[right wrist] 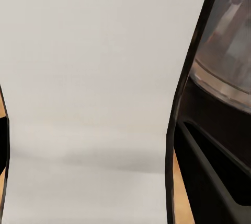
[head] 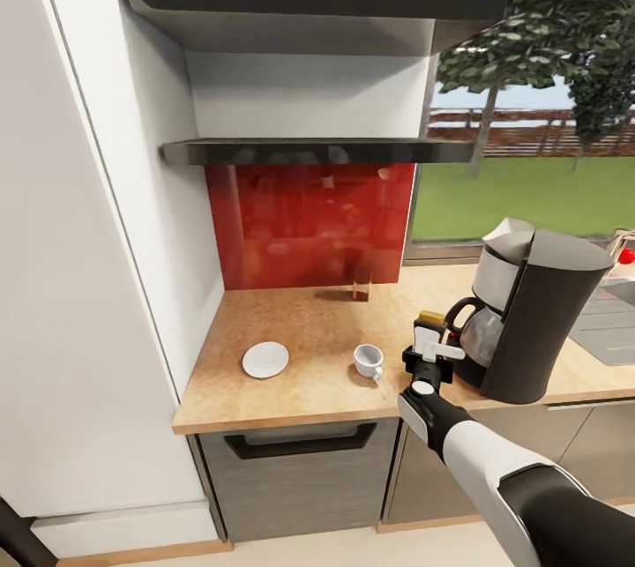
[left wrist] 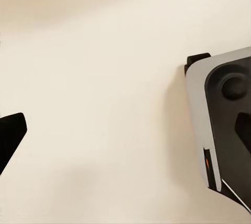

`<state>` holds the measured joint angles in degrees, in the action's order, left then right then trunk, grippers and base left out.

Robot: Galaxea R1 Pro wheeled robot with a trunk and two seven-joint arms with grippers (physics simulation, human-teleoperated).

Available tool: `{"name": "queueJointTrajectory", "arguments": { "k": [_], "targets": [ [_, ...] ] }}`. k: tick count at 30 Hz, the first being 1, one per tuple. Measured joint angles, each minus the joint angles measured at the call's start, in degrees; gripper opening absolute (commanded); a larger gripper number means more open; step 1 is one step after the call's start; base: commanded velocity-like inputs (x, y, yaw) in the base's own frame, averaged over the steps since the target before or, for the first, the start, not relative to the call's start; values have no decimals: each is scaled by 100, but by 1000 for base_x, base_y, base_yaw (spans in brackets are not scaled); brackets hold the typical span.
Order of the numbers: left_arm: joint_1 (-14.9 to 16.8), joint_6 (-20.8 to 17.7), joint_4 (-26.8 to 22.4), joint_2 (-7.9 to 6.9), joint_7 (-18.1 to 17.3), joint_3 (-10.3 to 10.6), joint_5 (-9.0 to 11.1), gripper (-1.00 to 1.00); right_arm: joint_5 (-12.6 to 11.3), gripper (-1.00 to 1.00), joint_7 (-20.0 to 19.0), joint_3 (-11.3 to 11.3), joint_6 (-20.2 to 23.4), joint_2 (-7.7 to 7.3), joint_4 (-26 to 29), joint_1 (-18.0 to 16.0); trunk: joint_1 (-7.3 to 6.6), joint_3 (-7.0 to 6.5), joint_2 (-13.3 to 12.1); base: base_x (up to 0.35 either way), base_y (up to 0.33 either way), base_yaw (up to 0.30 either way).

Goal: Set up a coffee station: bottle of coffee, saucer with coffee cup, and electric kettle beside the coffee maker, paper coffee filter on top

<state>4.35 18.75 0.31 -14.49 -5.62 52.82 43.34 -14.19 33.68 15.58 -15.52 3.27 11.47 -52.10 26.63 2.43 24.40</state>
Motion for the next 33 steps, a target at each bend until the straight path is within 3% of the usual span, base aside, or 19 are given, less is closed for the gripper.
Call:
{"name": "queueJointTrajectory", "arguments": {
  "k": [11,16,24,33],
  "targets": [
    [1,2,1,-9,0,2,0,100,13,-100,7,-8,-59,-10,-3,52,0,0,0,0,0,0],
    [52,-2,1,8,9,13,7,100,-1,-100,41,17,-88,94,-67,58,0,0,0,0,0,0],
    [88,-16,5,2,9,19,0,100,-8,-100,49,10,-82,80,-44,58,-1,0,0,98,-31,-3],
    [85,-9,9,-8,9,20,0,100,-3,-100,51,10,-83,78,-52,58,0,0,0,7,-3,-140]
  ]
}}
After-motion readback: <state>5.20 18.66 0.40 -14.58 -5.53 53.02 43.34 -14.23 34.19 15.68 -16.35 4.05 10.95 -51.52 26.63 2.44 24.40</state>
